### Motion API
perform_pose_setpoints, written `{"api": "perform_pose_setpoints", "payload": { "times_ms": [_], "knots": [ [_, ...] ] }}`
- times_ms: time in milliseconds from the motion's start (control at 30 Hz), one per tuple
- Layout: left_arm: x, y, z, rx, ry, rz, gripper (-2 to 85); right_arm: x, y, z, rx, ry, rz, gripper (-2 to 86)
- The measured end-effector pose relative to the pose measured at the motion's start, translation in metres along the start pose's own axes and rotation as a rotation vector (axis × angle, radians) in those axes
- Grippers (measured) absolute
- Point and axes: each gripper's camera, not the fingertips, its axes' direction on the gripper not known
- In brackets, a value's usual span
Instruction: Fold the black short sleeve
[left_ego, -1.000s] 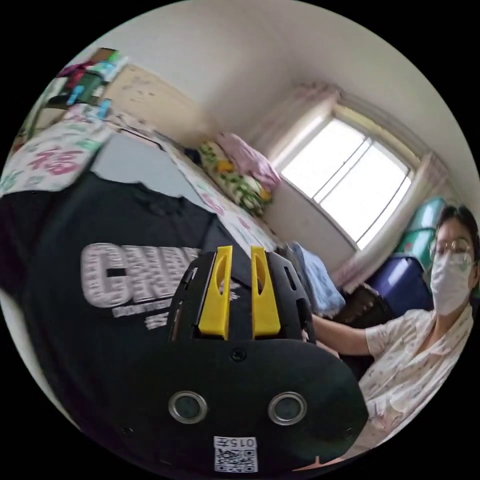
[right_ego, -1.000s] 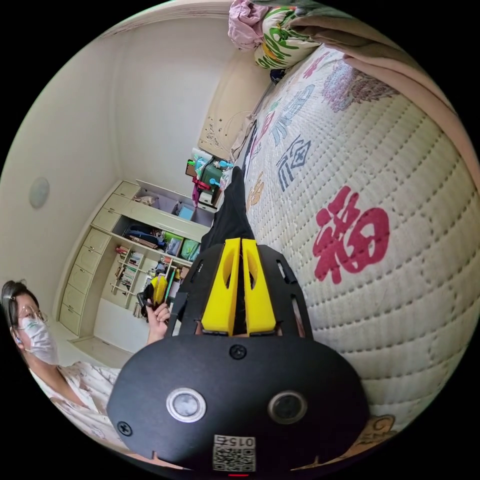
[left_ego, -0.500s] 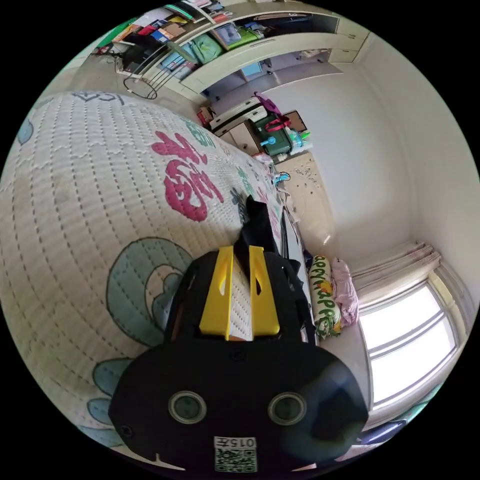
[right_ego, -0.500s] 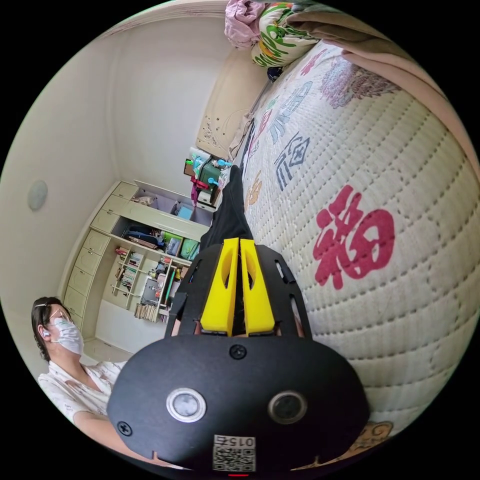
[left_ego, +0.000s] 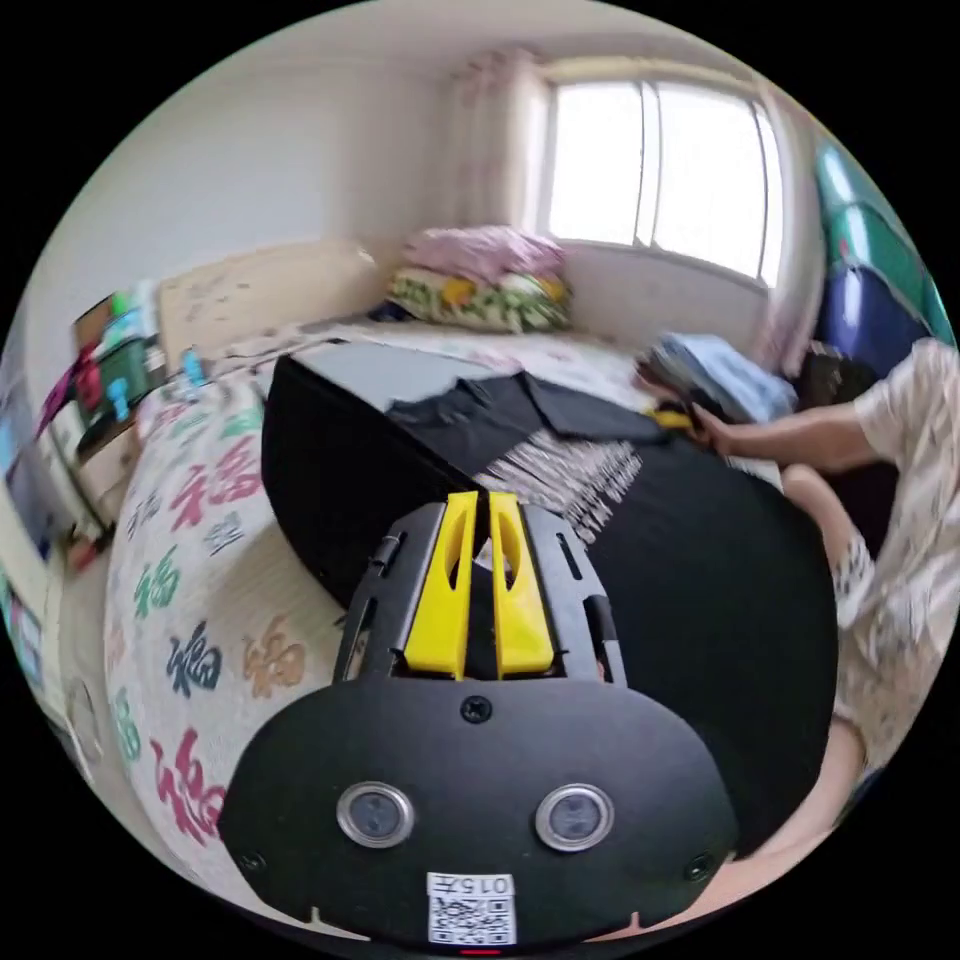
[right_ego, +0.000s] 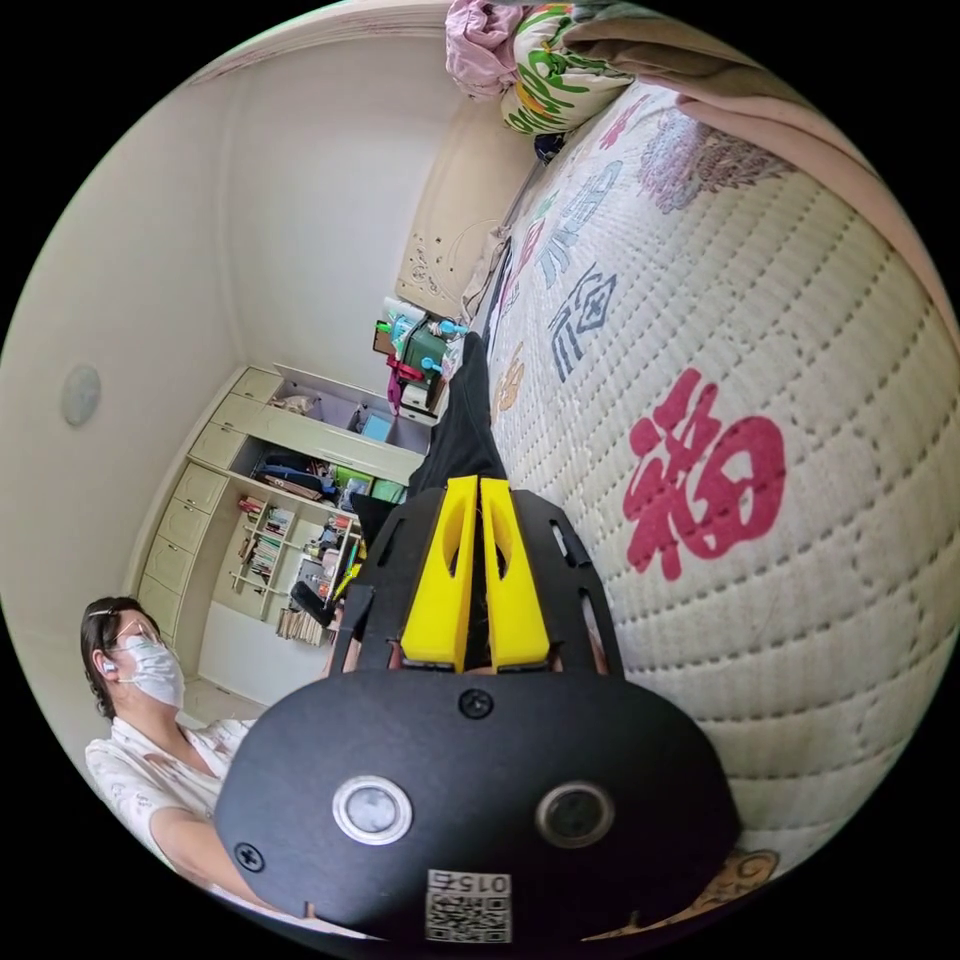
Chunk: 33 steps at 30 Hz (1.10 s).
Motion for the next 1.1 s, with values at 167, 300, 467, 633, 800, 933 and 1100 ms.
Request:
{"api": "perform_pose_setpoints", "payload": {
  "times_ms": [167,300,467,633,800,933,1100],
  "knots": [
    [0.039,-0.03,0.077,-0.15,0.159,0.173,0.6,0.036,0.006,0.011,0.0,0.002,0.001,-0.9],
    [0.018,-0.048,0.123,-0.19,0.356,0.184,0.6,0.07,0.013,0.025,0.003,0.007,0.001,-0.8],
    [0.006,-0.047,0.15,-0.115,0.469,0.145,0.6,0.102,0.032,0.044,0.039,0.051,-0.011,-0.5],
    [0.044,-0.059,0.158,-0.106,0.356,0.25,1.0,0.098,0.097,0.04,0.302,0.124,-0.165,-0.5],
    [0.059,-0.067,0.167,-0.106,0.345,0.268,1.8,0.032,0.133,0.108,0.343,0.48,-0.482,-0.1],
    [0.076,-0.072,0.17,-0.106,0.311,0.295,2.3,0.014,0.108,0.264,-0.052,0.476,-0.59,2.6],
    [0.091,-0.075,0.17,-0.11,0.274,0.304,2.2,0.027,0.103,0.462,-0.414,0.579,-0.632,8.3]
  ]
}}
